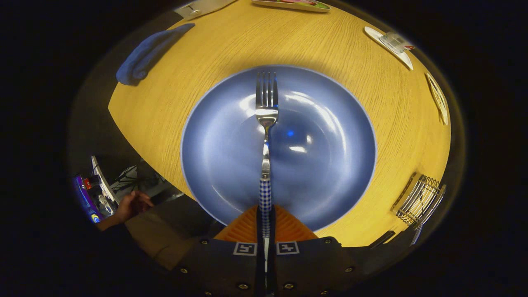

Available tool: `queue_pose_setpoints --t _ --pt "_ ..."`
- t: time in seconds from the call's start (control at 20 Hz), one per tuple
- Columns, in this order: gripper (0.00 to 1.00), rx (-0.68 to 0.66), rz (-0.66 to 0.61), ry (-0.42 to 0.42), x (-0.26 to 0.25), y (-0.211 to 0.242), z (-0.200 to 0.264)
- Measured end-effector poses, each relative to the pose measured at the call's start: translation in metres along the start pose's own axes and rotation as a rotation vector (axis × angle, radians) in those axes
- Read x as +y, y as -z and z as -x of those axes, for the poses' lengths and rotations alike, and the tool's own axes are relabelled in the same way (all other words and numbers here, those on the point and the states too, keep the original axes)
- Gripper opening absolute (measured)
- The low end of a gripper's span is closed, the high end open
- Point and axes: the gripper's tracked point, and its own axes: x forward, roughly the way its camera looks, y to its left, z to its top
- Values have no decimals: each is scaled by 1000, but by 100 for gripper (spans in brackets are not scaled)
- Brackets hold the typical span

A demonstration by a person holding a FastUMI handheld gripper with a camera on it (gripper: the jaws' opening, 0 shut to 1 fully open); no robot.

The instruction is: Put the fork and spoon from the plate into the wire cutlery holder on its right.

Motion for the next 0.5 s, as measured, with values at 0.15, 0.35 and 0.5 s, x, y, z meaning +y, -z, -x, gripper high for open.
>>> queue_pose_setpoints --t 0.15,0.35,0.5 --pt "3 18 25 10 -12 8 27" --pt "3 14 44 46 -43 25 58" --pt "3 23 61 52 -59 40 84"
